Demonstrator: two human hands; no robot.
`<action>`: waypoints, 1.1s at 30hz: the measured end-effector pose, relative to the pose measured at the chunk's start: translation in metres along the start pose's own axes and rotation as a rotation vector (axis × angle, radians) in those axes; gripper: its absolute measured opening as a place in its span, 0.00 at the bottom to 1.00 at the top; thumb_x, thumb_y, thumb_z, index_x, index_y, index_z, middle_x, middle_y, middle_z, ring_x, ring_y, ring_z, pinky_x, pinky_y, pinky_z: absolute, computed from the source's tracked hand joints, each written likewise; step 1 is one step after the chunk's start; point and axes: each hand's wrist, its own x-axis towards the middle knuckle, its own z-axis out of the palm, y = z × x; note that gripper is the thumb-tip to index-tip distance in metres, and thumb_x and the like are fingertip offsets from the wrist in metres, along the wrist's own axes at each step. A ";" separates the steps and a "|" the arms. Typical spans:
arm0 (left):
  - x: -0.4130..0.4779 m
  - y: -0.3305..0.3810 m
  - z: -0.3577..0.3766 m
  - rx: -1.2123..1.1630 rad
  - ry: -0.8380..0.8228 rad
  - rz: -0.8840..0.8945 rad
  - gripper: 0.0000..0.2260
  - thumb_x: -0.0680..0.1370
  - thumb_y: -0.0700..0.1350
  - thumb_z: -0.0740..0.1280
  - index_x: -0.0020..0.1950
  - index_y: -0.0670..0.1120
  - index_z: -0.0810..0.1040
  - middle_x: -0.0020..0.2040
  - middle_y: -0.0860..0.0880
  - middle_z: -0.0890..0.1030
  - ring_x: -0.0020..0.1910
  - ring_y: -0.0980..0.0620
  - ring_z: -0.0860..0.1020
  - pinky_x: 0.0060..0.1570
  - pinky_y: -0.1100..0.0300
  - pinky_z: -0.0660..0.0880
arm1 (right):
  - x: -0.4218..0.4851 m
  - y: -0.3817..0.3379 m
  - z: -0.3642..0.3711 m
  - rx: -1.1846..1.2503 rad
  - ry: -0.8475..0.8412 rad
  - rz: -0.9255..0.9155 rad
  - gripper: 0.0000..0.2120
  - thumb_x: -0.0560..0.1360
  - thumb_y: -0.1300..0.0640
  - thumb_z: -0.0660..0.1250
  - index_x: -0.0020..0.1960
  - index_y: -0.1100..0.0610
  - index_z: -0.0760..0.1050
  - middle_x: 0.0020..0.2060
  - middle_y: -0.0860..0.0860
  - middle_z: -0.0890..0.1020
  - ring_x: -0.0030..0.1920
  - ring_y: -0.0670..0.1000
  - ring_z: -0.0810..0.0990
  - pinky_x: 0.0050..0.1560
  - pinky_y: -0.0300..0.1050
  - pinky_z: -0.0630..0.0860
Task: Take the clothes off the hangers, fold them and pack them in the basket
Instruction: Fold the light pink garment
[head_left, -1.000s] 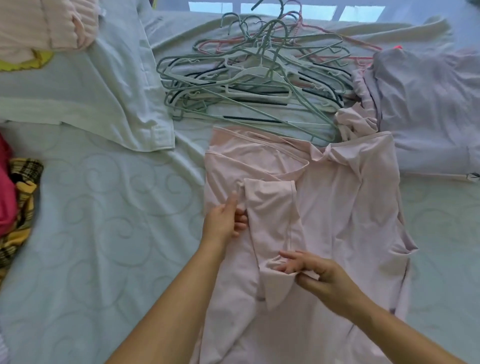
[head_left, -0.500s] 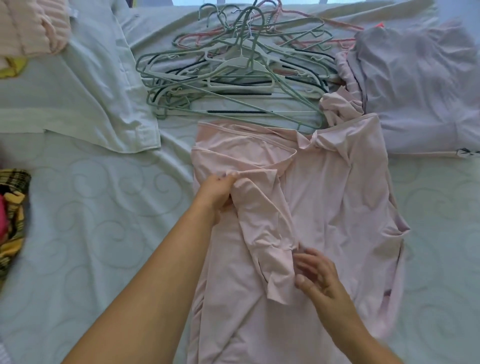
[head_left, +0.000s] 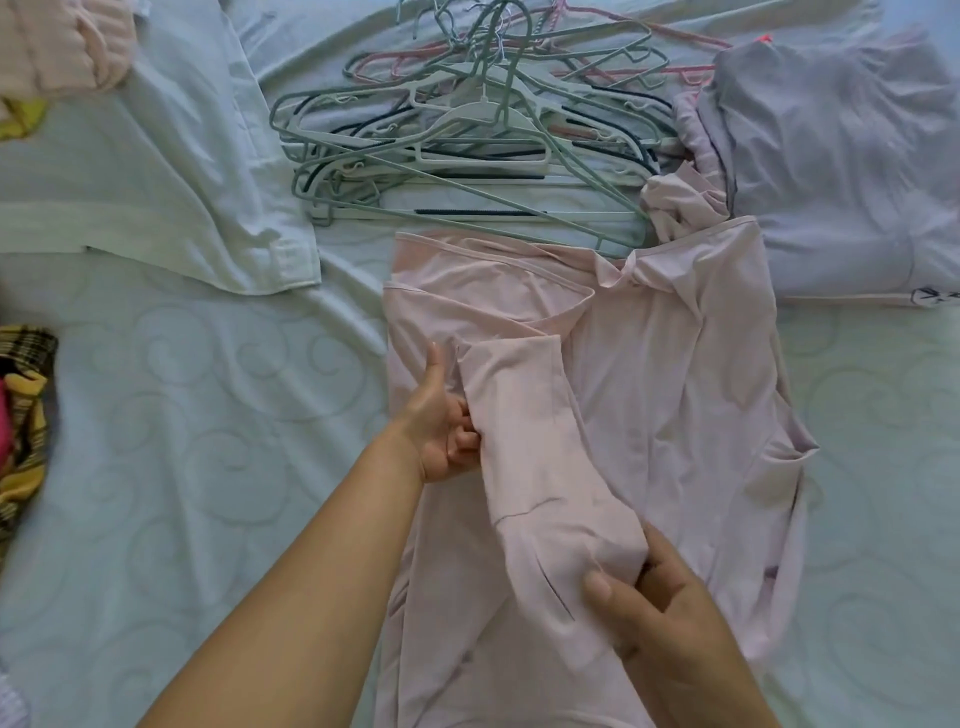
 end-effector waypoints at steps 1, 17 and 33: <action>0.001 -0.001 0.002 -0.008 -0.028 0.021 0.35 0.68 0.76 0.43 0.37 0.48 0.72 0.21 0.52 0.66 0.15 0.57 0.60 0.16 0.72 0.56 | -0.005 0.001 -0.002 0.010 -0.001 0.009 0.38 0.40 0.50 0.85 0.51 0.53 0.83 0.48 0.56 0.85 0.48 0.51 0.83 0.42 0.40 0.79; 0.012 0.030 -0.010 -0.087 -0.029 0.380 0.17 0.81 0.55 0.53 0.53 0.45 0.75 0.42 0.48 0.84 0.40 0.53 0.82 0.40 0.61 0.79 | 0.033 0.025 -0.037 -1.400 0.272 0.165 0.13 0.77 0.44 0.60 0.37 0.49 0.67 0.31 0.44 0.78 0.38 0.48 0.78 0.39 0.43 0.70; 0.018 0.123 -0.031 1.678 0.436 0.693 0.09 0.74 0.45 0.71 0.52 0.44 0.80 0.44 0.47 0.76 0.45 0.49 0.72 0.43 0.58 0.68 | 0.244 -0.118 -0.010 -1.304 0.159 -0.341 0.07 0.71 0.59 0.72 0.37 0.52 0.75 0.29 0.45 0.70 0.25 0.36 0.69 0.28 0.28 0.62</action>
